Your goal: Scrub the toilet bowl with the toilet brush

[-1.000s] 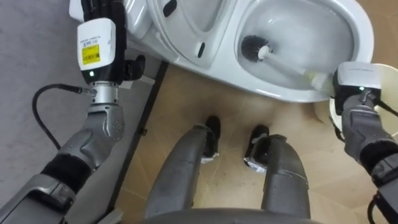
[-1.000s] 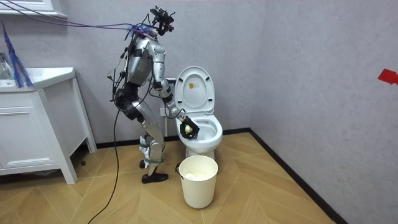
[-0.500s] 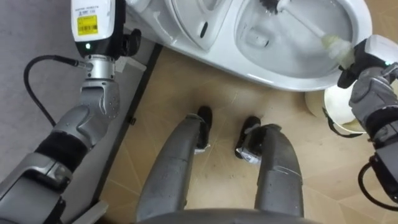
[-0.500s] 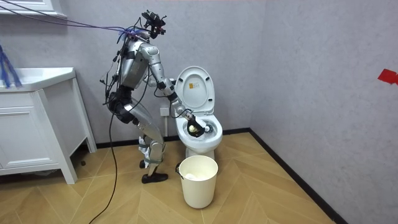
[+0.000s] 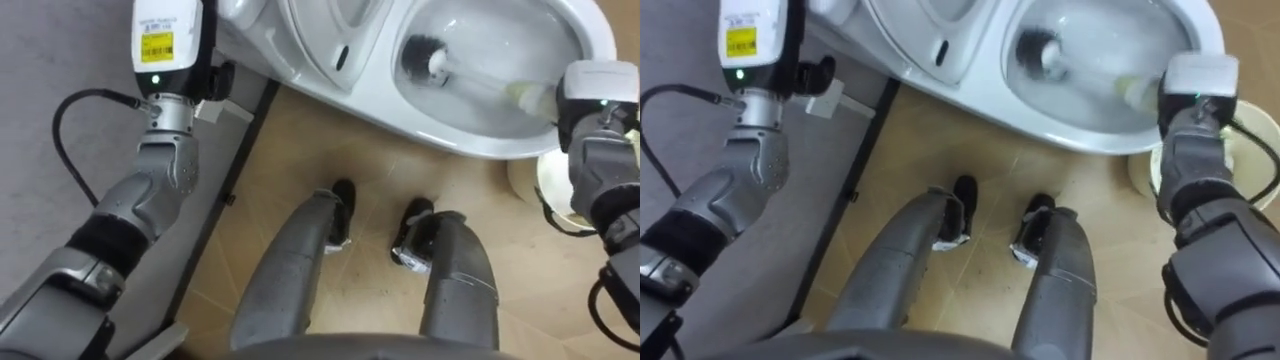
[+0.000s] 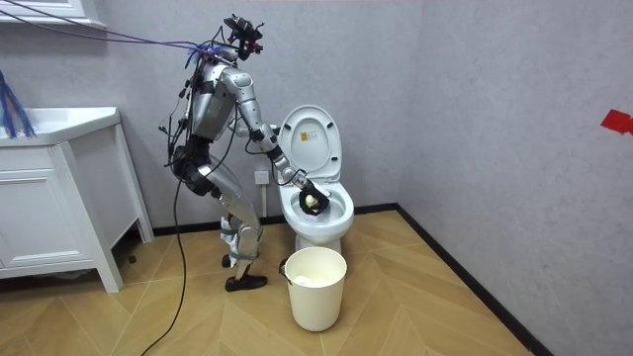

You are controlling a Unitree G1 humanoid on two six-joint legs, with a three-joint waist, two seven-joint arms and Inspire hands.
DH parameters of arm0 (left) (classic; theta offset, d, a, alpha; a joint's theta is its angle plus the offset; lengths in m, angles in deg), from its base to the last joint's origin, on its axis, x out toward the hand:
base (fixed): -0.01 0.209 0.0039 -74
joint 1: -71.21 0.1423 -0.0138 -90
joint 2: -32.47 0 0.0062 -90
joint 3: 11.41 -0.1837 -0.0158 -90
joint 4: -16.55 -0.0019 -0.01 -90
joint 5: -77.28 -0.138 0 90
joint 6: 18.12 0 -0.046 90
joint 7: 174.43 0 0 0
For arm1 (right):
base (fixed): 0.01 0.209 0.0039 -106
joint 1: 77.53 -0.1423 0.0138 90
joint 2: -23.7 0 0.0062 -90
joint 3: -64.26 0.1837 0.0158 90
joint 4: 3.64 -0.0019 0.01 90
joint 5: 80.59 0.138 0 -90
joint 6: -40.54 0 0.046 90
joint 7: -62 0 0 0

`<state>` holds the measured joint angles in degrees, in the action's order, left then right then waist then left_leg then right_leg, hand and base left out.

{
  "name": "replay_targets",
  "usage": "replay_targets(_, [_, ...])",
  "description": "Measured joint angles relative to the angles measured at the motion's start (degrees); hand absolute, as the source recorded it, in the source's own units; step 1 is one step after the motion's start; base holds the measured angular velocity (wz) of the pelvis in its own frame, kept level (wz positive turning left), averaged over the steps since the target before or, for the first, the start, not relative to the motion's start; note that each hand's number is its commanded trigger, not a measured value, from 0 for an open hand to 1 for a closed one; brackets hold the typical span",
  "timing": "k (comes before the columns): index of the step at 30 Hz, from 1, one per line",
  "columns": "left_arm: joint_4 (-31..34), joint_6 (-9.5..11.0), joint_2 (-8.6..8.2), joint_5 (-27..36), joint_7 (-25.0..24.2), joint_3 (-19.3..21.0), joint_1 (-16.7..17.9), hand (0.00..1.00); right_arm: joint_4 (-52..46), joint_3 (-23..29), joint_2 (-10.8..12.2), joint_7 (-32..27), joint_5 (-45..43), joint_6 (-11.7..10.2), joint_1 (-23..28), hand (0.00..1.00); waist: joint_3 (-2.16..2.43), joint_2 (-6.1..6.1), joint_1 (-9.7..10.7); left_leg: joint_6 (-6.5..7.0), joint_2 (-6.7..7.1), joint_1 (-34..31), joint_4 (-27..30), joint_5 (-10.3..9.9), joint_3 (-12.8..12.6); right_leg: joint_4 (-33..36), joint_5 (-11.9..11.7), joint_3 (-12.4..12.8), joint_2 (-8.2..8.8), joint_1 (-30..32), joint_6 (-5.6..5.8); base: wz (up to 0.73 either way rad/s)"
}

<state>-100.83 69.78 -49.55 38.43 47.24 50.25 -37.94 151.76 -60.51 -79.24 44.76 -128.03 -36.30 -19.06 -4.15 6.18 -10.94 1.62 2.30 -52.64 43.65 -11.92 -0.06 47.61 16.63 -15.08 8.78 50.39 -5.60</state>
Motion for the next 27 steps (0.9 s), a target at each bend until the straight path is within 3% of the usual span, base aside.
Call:
replay_targets(5, [0.7,0.8,-0.16,1.2,0.6,0.9,1.6,0.00,-7.1,0.2,-0.9,0.9,-1.1,1.3,4.8,1.00,0.39,0.76,-0.1,-0.59,-1.77,0.5,-0.3,-0.6,0.5,-2.7,-0.5,-1.1,-1.93,-1.8,-0.69,-0.04])
replay_targets(9, [1.5,1.6,0.13,4.0,2.0,1.4,4.4,0.00,-10.7,1.6,-0.1,0.3,-2.5,2.5,9.0,1.00,1.01,1.39,1.9,-0.75,-1.61,1.0,-1.3,-0.6,0.5,-3.1,-0.4,-1.0,-1.91,-1.9,-0.72,0.01])
replay_targets(12, [3.0,2.6,1.72,5.6,2.6,1.4,6.5,0.00,-12.7,2.2,0.2,-0.4,-2.4,2.5,11.3,1.00,1.13,1.46,3.1,-0.75,-1.67,1.2,-1.1,-0.6,0.3,-3.2,-0.3,-0.8,-1.97,-2.1,-0.73,-0.01])
replay_targets(16, [3.0,3.1,2.02,6.8,2.5,1.2,6.8,0.00,-11.8,2.0,0.1,-0.1,-1.6,2.3,10.9,1.00,1.28,1.55,2.9,-0.75,-2.09,1.4,-0.9,-0.6,0.2,-4.0,-0.6,-0.7,-2.54,-2.7,-0.75,-0.08])
replay_targets(18, [3.0,3.4,2.05,7.4,2.6,0.7,6.3,0.00,-9.6,-0.4,-0.6,-0.2,1.6,1.6,8.8,1.00,1.26,1.39,2.5,-0.72,-2.10,1.5,-0.9,-0.6,0.1,-3.7,-0.7,-0.7,-2.47,-2.7,-0.66,0.02])
replay_targets(22, [2.6,3.3,2.41,8.2,2.6,-1.2,4.6,0.00,-0.6,-2.4,-0.8,-0.3,16.6,-2.3,3.2,1.00,1.00,0.07,1.0,-0.49,-1.56,1.2,-1.0,-0.4,-0.5,-2.2,-0.6,0.1,-1.66,-1.5,-0.55,0.02])
replay_targets(24, [2.5,2.7,2.42,7.3,2.7,-1.0,4.1,0.00,2.0,-0.7,-0.1,-0.4,25.4,-4.3,1.3,1.00,0.71,-1.04,1.1,-0.41,-0.68,0.7,-1.3,0.0,-0.7,-0.9,-0.3,0.4,-0.74,-0.3,-0.49,0.12])
replay_targets(27, [2.7,2.3,2.41,5.4,3.3,-0.7,3.3,0.00,3.2,5.1,0.0,-1.2,28.4,-5.2,-0.8,1.00,0.70,-1.56,1.7,-0.16,-0.21,-1.2,-0.2,0.3,-0.8,0.7,0.0,0.6,-0.07,1.6,-0.31,0.11])
